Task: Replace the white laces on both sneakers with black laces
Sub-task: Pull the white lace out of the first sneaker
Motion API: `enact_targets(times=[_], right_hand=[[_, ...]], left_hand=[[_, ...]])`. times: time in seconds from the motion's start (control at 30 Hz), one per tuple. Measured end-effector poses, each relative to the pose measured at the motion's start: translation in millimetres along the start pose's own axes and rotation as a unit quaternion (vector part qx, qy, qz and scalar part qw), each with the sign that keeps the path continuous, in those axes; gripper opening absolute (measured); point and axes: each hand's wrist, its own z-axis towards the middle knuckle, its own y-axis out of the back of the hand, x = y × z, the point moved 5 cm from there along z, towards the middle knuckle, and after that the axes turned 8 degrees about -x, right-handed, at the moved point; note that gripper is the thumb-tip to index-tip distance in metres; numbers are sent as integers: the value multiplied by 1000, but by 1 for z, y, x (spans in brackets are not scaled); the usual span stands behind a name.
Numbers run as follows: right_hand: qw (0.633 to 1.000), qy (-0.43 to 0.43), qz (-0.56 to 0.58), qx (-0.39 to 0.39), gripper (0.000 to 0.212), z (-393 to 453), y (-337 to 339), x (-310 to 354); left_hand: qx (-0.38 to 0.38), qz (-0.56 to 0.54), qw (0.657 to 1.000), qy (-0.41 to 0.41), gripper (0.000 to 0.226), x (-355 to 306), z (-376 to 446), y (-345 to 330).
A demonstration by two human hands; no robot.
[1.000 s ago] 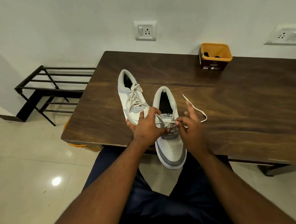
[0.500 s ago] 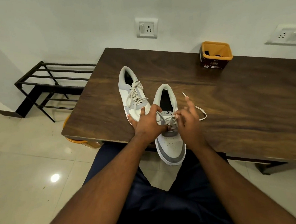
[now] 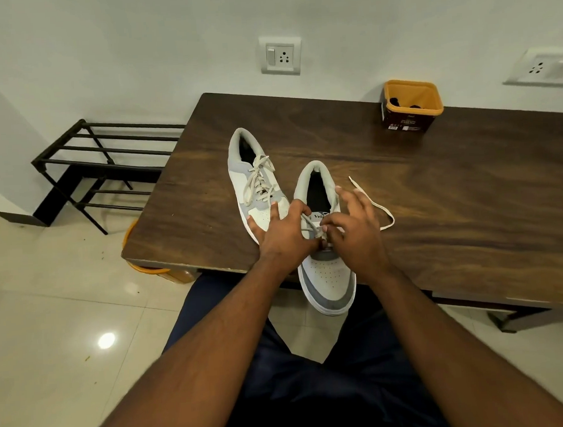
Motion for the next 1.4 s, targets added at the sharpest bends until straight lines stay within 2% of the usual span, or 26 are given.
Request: enact_targets(times=[0.07,0.1,0.17,0.2,0.23,0.27,0.33,0.43,0.5,0.57,0.7,0.77,0.83,0.9,0.93,0.97,1.07,1.2,1.27,1.33,1.4], right_hand=[[987,-101,93,-81,8,0,11,-13],[964,-186,137,-134,9,-2,16,-31],[881,-358,205,-230,10,-6,26,-66],[852,-405,212,-255,10,-8,30,-77],[850,-415,195,-258,12,-9,34,-83],[867,-402,161,-246,14,-8,38,-80],[923,-310,102,-205,22,-4,42,-59],[988,-137,59,-43,27,8,25,-17],[995,-69,-13,74,23,13,5,-3],[990,-60,-51,117,19,15,-5,-1],[997,-62,-16,38,13,16,8,-2],[995,-89,24,-24,11,17,17,-14],[971,-182,86,-125,14,18,33,-38],[923,-274,122,-243,16,19,52,-70],[905,-302,118,-275,18,20,60,-84],[901,-322,108,-268,22,20,62,-95],[936,-321,71,-128,29,21,50,-98],[968,-183,170,25,37,21,32,-52],[978,-98,151,103,37,22,22,-29],[980,-68,120,142,36,23,11,-17],[975,-123,142,118,27,25,6,-18]], left_hand=[[3,-1,1000,-2,55,-1,-2,2],[8,0,1000,-3,55,-2,-2,3],[12,5,1000,-5,55,-3,-3,3],[13,7,1000,-6,54,-3,-3,3],[13,8,1000,-5,54,-4,-3,3],[12,8,1000,-4,54,-3,-3,4],[12,6,1000,-4,54,-4,-3,3],[6,5,1000,-4,54,-3,-3,3],[2,11,1000,-4,53,-2,-1,1],[3,16,1000,-3,53,-1,-1,1],[6,7,1000,0,54,-3,-2,4],[11,1,1000,0,55,-3,-3,5],[15,3,1000,2,55,-3,-3,4],[17,5,1000,3,55,-2,-2,4],[19,6,1000,2,55,-3,-2,4],[24,10,1000,1,54,-4,-3,4],[48,60,997,-10,50,-13,-1,2],[47,147,986,-63,21,-30,7,2],[58,168,981,-70,16,-35,11,0],[74,171,980,-64,17,-37,14,-1],[64,137,986,-67,17,-37,14,-1]])
